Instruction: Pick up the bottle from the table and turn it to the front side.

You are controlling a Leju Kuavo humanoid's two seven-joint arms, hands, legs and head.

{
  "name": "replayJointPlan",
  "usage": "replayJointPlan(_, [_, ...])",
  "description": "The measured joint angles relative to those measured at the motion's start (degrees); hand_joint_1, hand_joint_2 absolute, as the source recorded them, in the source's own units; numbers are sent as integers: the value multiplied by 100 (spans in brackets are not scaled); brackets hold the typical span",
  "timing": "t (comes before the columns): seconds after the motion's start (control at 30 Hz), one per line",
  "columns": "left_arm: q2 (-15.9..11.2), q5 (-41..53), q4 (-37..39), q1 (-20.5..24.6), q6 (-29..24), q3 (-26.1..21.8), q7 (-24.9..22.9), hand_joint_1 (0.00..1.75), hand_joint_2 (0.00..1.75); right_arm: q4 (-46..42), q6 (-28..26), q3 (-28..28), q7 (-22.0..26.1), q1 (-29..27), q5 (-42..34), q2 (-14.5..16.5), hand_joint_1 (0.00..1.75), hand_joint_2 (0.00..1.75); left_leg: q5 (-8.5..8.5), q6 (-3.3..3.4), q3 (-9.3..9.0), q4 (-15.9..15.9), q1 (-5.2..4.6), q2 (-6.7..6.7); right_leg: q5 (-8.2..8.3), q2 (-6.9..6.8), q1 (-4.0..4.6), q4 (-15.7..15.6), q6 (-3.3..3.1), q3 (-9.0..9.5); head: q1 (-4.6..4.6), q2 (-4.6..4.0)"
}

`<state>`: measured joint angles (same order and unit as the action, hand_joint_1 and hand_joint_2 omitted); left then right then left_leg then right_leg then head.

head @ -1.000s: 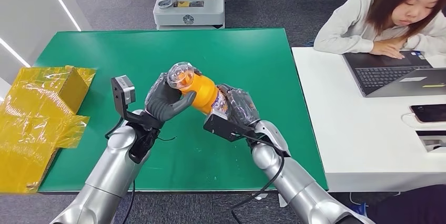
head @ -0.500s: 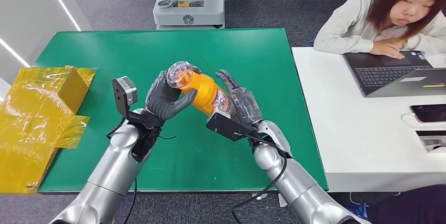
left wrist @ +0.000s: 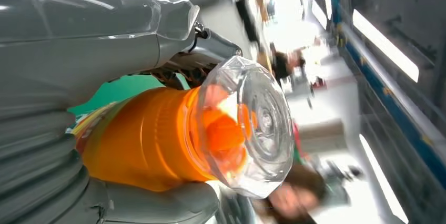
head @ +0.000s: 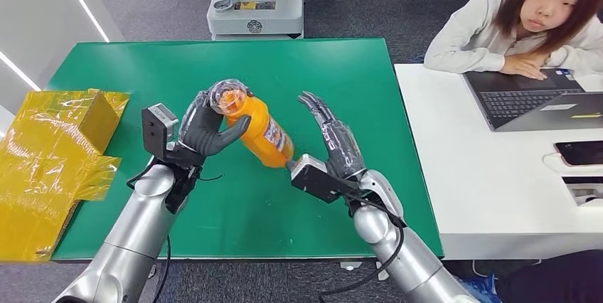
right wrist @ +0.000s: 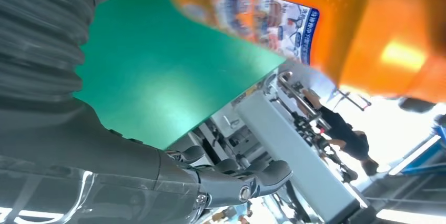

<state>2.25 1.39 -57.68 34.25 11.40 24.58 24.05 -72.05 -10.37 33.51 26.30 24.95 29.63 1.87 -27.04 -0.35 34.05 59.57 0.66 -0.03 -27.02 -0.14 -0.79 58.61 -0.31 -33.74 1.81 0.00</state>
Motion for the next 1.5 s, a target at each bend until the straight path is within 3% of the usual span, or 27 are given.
replayJointPlan(0.2, [-270, 2926, -98, 225, -2304, -55, 23, 175, 175, -983, -11, -15, 26, -613, 166, -264, 0, 175, -1, 0, 1, -1, 0, 0, 0, 0, 0, 0, 0, -1, 0, 0])
replayJointPlan(0.3, [-450, 4557, -98, 373, -3358, -52, -383, 175, 175, -1387, -3, -10, 19, -812, 353, -362, 0, 175, -1, 0, 1, -2, 1, 4, 0, 3, 1, 1, -1, -3, 0, 0])
replayJointPlan(0.4, [-615, 5825, -96, 505, -3920, -56, -813, 175, 175, -1681, -76, -5, 14, -949, 483, -460, 0, 175, 0, 0, 1, -2, 1, 4, 0, 2, 1, 1, 0, -2, 1, 0])
replayJointPlan(0.73, [-942, 8586, 249, 664, -4463, -81, -1945, 171, 175, -2129, -325, 29, 58, -1217, 454, -669, 0, 175, 0, 0, 1, -1, -1, 7, 0, 7, -1, 0, 0, -3, 1, 0])
replayJointPlan(0.9, [-1215, 8810, 719, 824, -4565, 234, -2835, 173, 175, -2330, -416, 31, -19, -1393, 489, -701, 0, 175, 0, -1, 1, -3, 1, 9, 0, 9, 0, 1, -1, -6, 1, 0])
replayJointPlan(1.1, [-1618, 8828, 1214, 835, -4632, 775, -3540, 171, 175, -2514, -472, 17, -28, -1620, 518, -786, 0, 175, 0, -1, 1, -7, 1, 11, -1, 12, 1, 2, -2, -7, 0, 0])
replayJointPlan(1.33, [-1972, 8829, 1586, 599, -4827, 865, -3566, 175, 175, -2549, -532, -71, 120, -1959, 531, -862, 0, 175, -1, -2, 5, -8, 1, 12, -2, 12, 1, 1, -2, -8, 1, 0])
replayJointPlan(1.5, [-2236, 8828, 1761, 406, -5035, 665, -3478, 171, 175, -2545, -535, -97, 172, -2045, 506, -888, 0, 175, -2, -2, 5, -10, 1, 16, -2, 17, 1, 2, -2, -10, 0, 0])
